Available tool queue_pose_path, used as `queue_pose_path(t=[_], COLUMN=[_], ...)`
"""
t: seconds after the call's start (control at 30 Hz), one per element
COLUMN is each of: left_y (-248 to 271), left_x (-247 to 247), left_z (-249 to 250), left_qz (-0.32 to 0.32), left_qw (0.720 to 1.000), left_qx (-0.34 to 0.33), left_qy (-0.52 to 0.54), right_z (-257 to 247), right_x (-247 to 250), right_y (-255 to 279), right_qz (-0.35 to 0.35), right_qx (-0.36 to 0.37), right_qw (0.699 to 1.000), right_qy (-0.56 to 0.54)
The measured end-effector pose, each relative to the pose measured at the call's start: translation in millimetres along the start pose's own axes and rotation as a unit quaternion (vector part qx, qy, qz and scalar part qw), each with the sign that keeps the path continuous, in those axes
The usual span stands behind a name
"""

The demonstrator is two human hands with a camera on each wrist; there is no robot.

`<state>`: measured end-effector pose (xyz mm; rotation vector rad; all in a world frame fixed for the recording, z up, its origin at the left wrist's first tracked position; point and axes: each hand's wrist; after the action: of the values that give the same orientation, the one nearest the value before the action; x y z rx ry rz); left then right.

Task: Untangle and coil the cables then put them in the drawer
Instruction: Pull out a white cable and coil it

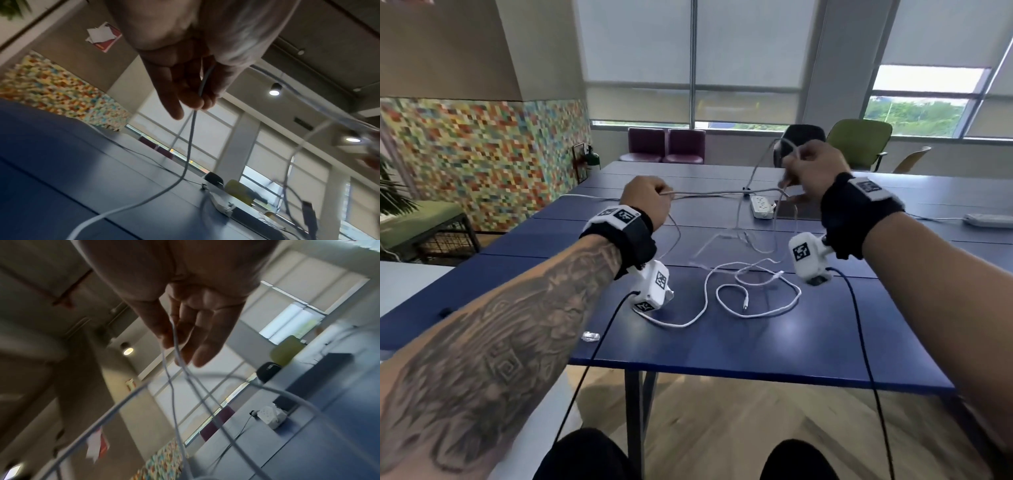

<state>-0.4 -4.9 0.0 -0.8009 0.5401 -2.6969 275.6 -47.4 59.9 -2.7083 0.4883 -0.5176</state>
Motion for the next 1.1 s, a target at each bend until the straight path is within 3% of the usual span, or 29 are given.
queue_pose_path(t=[0.1,0.2,0.3,0.43,0.53,0.6,0.7,0.83,0.9,0.97,1.03,1.1], left_y=[-5.2,6.8,17.8,23.0,27.9,32.2,40.8,57.5,62.9,64.9,65.6,66.4], left_x=[10.6,14.1,7.3,-2.9,-12.0,-18.7,-24.7,-30.7,-33.1,-31.7,-28.5,-23.9], left_z=[-29.3,-42.3,-34.9,3.7,34.6,50.7,61.9,49.5,39.5,35.1,35.5,38.2], left_qz=[-0.007,-0.096,-0.206,-0.186,-0.132,-0.130,-0.229,-0.333,-0.359,-0.375,-0.361,-0.323], left_qw=[0.996,0.984,0.966,0.963,0.978,0.982,0.970,0.937,0.927,0.927,0.928,0.939], left_qx=[0.062,0.092,0.045,-0.048,-0.102,-0.124,-0.077,-0.077,-0.065,-0.009,0.043,0.034], left_qy=[-0.060,-0.120,-0.147,-0.191,-0.125,-0.057,0.031,-0.068,-0.089,-0.021,0.077,0.109], right_z=[7.4,13.9,12.4,-5.4,-23.6,-35.6,-53.2,-70.5,-72.2,-70.9,-68.4,-67.8], right_x=[21.8,30.6,22.5,6.1,-0.5,-3.9,-9.0,-14.4,-17.1,-20.0,-22.9,-25.4], right_y=[-10.6,-16.8,-14.0,-0.7,6.4,10.8,19.5,30.9,33.3,34.4,35.5,37.1], right_qz=[0.060,0.093,0.057,-0.028,-0.053,-0.068,-0.084,-0.079,-0.077,-0.080,-0.087,-0.093], right_qx=[-0.068,-0.080,-0.051,0.011,0.052,0.063,0.073,0.087,0.091,0.090,0.083,0.077], right_qw=[0.990,0.979,0.983,0.993,0.991,0.985,0.970,0.963,0.965,0.965,0.961,0.954], right_qy=[-0.105,-0.165,-0.170,-0.117,-0.115,-0.149,-0.216,-0.241,-0.233,-0.232,-0.251,-0.274])
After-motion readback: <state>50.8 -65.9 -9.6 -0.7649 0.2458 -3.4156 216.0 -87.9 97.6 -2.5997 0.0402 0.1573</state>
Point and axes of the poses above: each hand's wrist, its own y-axis away from the middle knuckle, its own x-axis out of the back of the hand, z = x × y, and after that the axes turned 2 degrees about z, right-handed
